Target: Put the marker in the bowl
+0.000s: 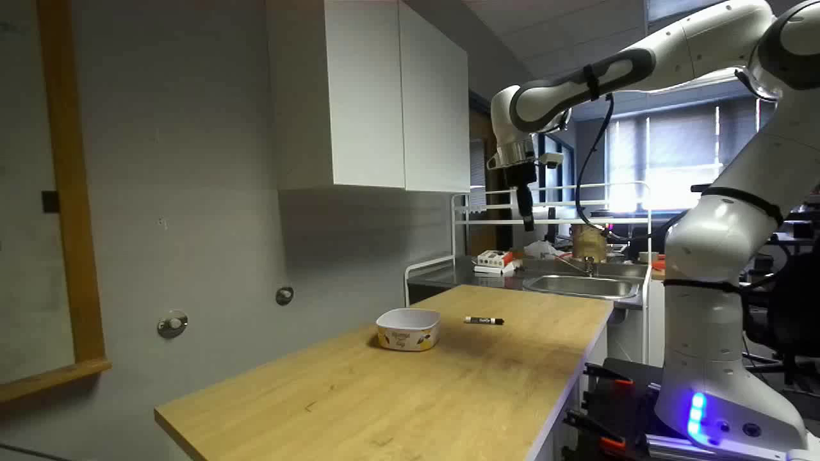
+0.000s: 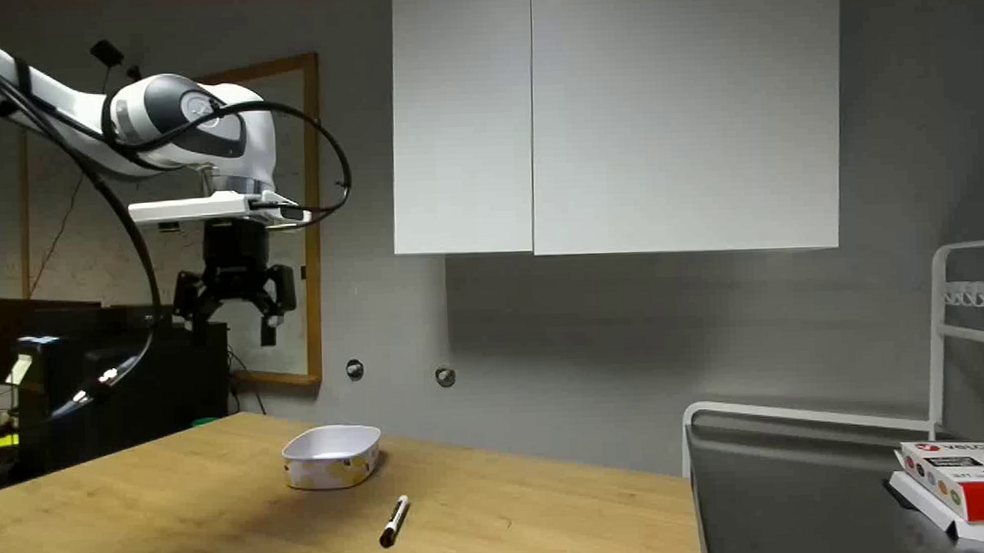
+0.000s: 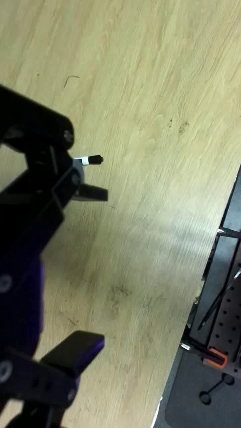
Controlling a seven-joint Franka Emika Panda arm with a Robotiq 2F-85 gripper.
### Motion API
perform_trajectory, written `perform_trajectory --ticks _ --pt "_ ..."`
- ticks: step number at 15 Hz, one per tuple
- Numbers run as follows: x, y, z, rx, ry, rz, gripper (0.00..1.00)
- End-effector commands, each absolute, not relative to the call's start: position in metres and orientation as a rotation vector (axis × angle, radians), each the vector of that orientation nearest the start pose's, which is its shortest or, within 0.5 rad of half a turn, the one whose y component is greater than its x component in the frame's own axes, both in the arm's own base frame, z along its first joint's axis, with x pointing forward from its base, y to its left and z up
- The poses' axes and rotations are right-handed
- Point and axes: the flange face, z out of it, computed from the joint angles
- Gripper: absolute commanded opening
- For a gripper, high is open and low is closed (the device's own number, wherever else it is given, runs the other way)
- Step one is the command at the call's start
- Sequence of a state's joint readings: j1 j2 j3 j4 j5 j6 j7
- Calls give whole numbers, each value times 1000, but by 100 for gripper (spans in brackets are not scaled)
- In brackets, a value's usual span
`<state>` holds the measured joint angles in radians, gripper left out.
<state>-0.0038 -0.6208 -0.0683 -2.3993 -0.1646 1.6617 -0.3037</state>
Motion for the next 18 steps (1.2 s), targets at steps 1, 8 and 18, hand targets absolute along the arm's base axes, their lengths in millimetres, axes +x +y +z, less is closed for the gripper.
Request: perform_trajectory --ticks 1,8,18 --pt "350 -44 524 -3204 -437 224 100" --pt "351 -45 524 -3207 -430 227 100" --pt "407 -94 483 -3116 -544 144 100"
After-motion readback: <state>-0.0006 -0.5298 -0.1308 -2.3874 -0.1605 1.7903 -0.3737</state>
